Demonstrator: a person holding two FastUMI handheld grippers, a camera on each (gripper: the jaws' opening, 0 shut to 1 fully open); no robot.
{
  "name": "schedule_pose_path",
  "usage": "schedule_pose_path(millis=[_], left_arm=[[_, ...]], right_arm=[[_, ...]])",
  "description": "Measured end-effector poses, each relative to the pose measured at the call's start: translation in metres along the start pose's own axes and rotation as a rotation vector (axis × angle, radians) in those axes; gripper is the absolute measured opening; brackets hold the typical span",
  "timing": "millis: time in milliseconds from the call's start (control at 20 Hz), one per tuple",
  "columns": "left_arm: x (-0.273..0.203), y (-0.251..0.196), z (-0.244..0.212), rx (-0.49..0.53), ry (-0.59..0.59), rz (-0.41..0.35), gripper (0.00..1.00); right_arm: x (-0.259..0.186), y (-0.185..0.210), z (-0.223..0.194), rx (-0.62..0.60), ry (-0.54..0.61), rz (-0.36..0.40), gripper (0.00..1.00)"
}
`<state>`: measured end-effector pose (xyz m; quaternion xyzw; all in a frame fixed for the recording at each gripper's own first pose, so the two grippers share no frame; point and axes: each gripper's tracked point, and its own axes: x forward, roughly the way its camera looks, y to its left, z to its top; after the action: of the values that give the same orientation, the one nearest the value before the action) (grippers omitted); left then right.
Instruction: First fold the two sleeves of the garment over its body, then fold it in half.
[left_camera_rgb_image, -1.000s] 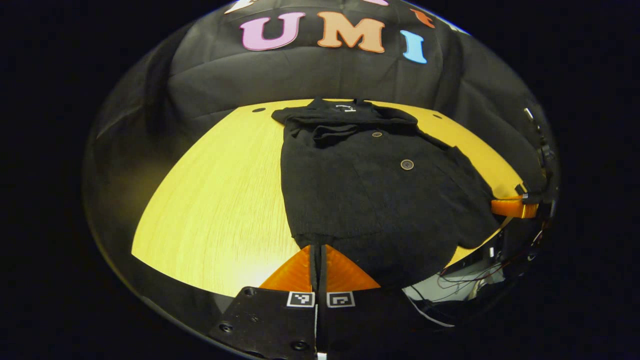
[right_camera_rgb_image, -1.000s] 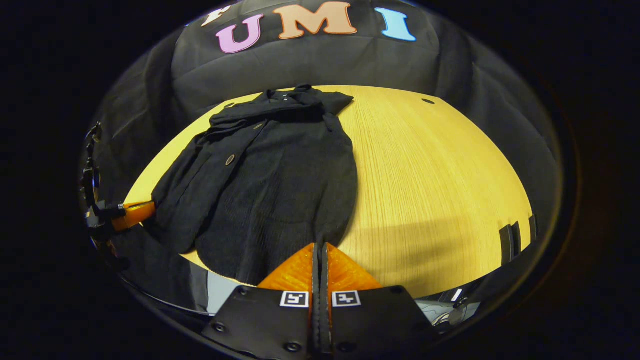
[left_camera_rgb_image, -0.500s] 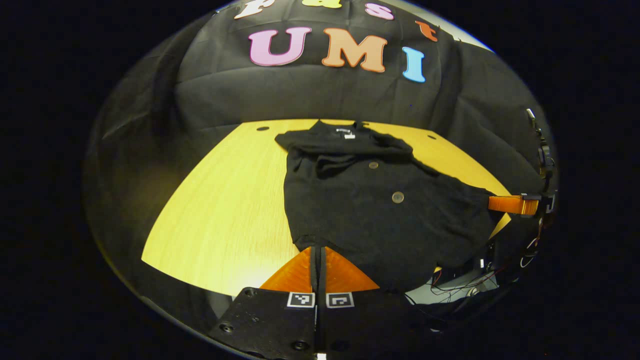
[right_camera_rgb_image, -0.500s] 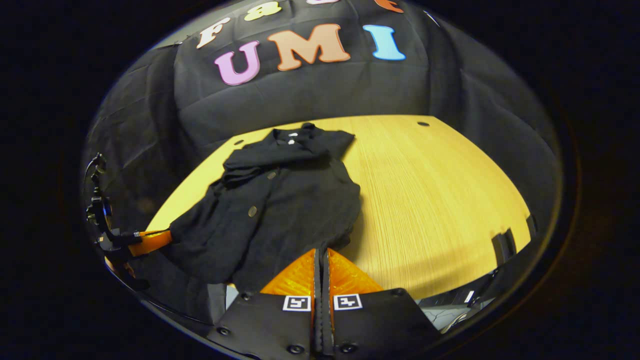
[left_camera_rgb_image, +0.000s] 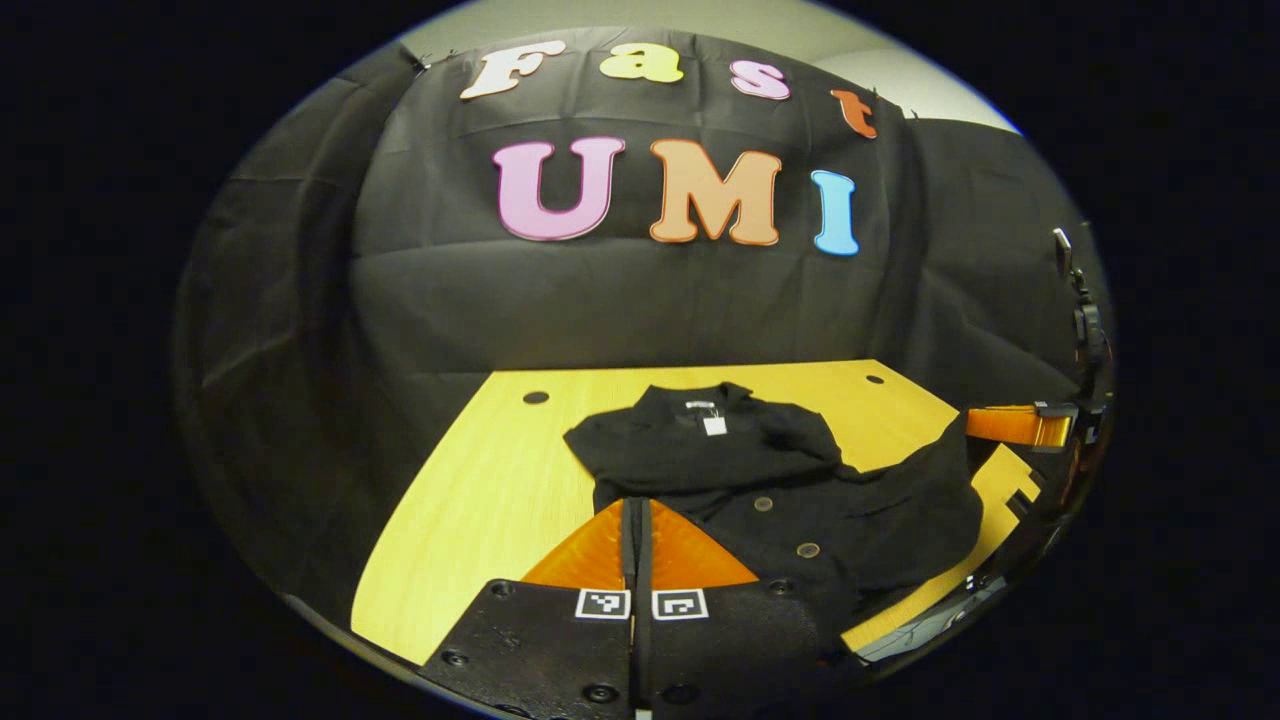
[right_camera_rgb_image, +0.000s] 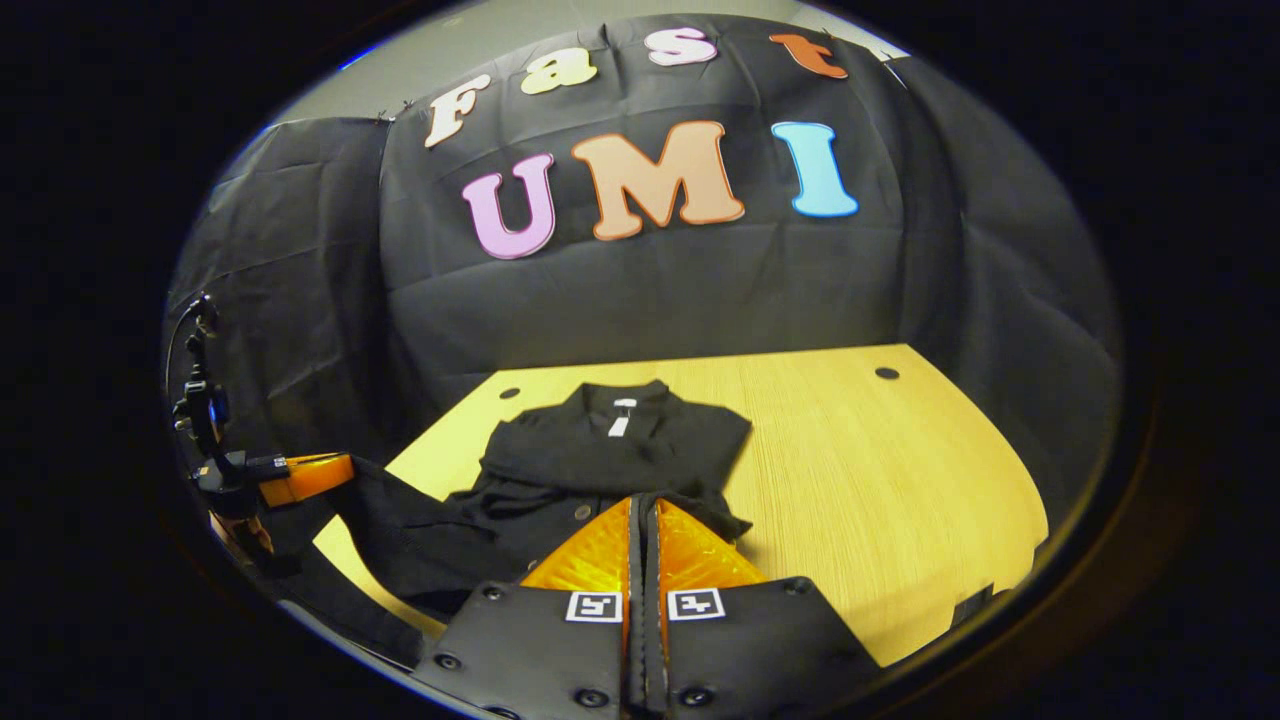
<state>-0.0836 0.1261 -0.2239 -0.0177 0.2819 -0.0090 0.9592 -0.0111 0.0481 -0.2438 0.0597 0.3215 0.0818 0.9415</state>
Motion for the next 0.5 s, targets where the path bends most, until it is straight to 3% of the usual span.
schedule_pose_path(millis=[150, 500], left_arm=[[0.027, 0.004, 0.021, -0.008, -0.006, 0.006, 0.00], [0.084, 0.009, 0.045, 0.019, -0.003, 0.000, 0.00]], right_arm=[[0.023, -0.003, 0.025, -0.002, -0.013, 0.009, 0.06], [0.072, -0.015, 0.064, 0.025, -0.026, 0.006, 0.02]])
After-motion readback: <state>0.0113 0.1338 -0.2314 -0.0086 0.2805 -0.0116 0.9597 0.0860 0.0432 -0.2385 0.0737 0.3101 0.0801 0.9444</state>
